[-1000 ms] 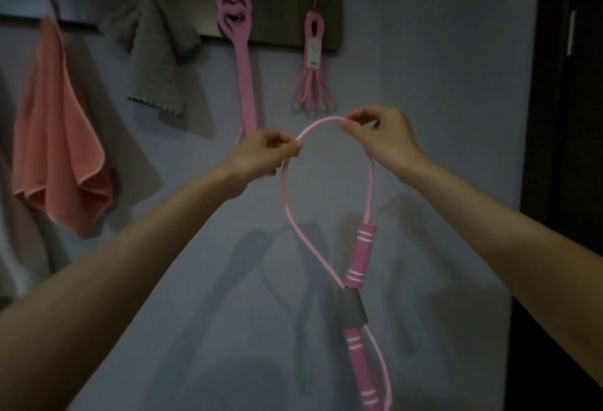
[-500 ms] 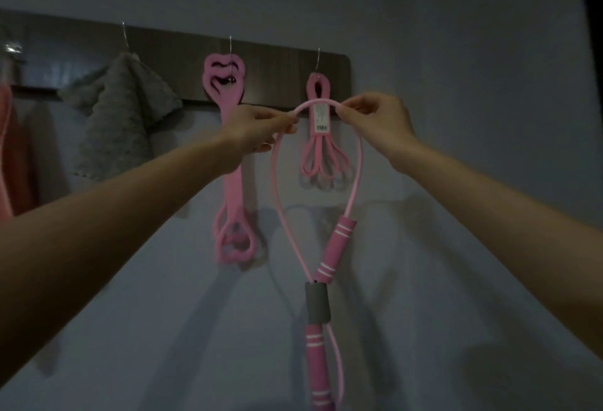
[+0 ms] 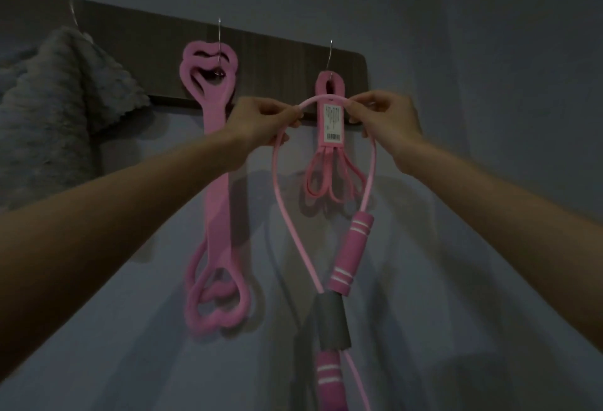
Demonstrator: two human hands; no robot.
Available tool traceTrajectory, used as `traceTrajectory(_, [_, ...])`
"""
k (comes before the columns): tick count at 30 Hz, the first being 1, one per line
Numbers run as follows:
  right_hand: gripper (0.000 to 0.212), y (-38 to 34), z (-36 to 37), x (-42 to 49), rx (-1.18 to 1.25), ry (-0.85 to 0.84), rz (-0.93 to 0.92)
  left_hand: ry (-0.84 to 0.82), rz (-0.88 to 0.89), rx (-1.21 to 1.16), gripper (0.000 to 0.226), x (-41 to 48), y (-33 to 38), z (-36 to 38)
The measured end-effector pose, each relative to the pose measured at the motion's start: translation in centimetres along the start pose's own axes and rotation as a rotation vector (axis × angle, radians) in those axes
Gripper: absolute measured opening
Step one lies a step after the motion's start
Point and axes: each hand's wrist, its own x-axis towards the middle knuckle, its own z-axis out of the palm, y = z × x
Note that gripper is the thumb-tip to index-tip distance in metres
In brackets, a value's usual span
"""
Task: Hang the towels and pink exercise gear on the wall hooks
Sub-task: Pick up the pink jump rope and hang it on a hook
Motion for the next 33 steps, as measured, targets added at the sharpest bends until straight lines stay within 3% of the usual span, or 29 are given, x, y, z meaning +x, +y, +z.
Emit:
traceTrajectory(6, [0.022, 3.1, 1.8, 0.4, -0.075, -0.076, -0.055, 0.099, 0.069, -0.109, 0.021, 2.0, -3.6, 0.2])
traceTrajectory(12, [0.037, 4.6, 5.3, 3.5, -0.27, 0.186, -0.012, 0.147, 0.079, -0.119, 0.024, 3.4, -4.8, 0.0])
traceTrajectory(19, [0.072, 3.7, 8.0, 5.3, -0.385, 0.2, -0.034, 0.18, 0.075, -0.071, 0.024, 3.9, -5.8, -1.2])
traceTrajectory(27, [0.057, 4.6, 8.3, 6.8, -0.424, 0.269, -0.065, 0.167, 0.043, -0.004, 0.014, 4.0, -7.3, -2.2])
traceTrajectory(33, [0.054, 5.4, 6.8, 8.0, -0.407, 0.281, -0.237, 0.185, 0.051, 0.021, 0.008, 5.0, -7.1, -1.4])
